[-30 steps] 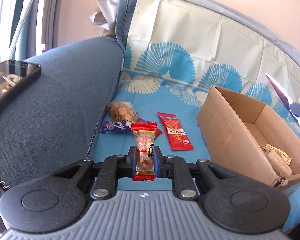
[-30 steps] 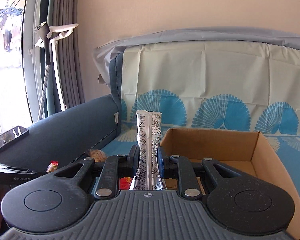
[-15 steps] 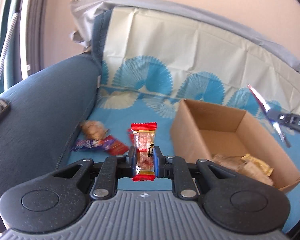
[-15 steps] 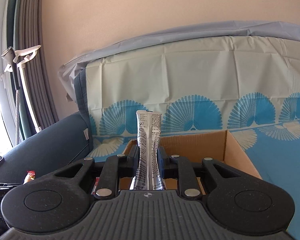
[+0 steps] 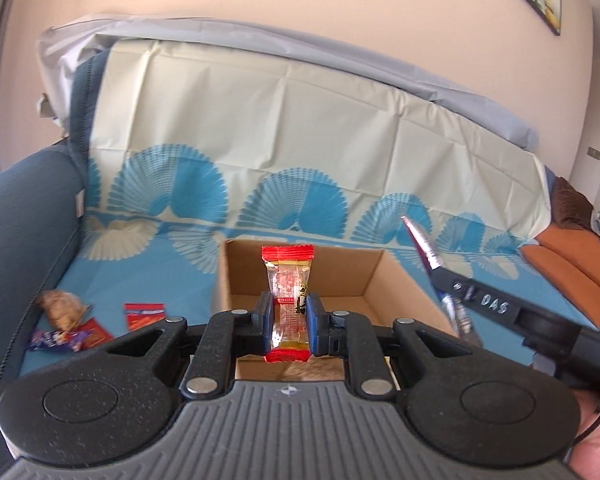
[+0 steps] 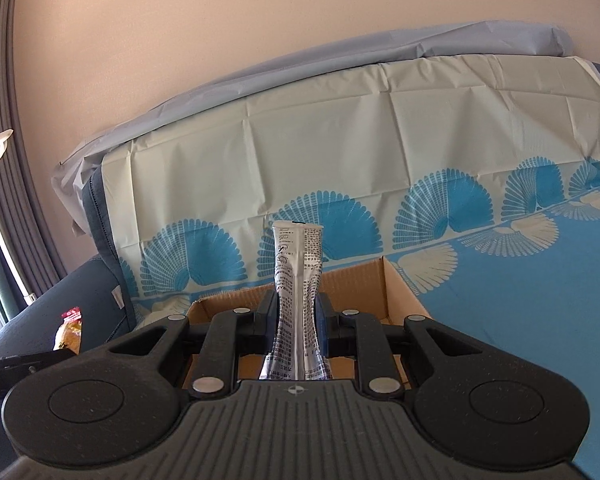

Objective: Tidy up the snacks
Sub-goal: 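Lift both held snacks and carry them over the cardboard box, then open both grippers to drop the snacks into the box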

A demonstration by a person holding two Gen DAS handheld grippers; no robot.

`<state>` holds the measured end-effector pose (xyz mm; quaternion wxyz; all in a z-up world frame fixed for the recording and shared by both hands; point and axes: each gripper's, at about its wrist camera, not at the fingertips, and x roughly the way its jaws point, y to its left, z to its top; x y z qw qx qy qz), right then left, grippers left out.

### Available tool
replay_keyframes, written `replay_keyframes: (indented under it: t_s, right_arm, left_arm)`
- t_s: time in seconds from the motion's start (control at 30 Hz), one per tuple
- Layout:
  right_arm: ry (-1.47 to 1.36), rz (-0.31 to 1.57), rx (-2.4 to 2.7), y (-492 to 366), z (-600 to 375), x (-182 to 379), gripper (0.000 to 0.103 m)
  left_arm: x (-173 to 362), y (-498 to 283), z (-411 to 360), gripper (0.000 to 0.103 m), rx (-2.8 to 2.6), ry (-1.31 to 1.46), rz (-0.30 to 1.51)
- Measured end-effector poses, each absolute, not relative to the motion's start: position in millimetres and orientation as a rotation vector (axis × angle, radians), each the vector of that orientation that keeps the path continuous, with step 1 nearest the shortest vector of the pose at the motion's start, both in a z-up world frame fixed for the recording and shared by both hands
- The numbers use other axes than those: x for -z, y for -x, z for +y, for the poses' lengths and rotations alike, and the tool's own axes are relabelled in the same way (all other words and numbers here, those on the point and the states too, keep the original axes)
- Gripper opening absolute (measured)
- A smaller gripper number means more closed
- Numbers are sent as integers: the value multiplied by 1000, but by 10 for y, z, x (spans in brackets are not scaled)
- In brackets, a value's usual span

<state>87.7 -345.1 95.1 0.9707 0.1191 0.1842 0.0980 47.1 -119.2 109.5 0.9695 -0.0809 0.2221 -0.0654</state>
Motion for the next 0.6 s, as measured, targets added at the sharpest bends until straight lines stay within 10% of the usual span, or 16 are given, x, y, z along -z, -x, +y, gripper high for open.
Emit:
replay_keyframes:
  t_s: [0.6]
  right_arm:
    - [-232, 359, -161, -860, -3434, -961, 22]
  left_arm:
    - [-1385, -754, -1688, 19, 248, 116, 398]
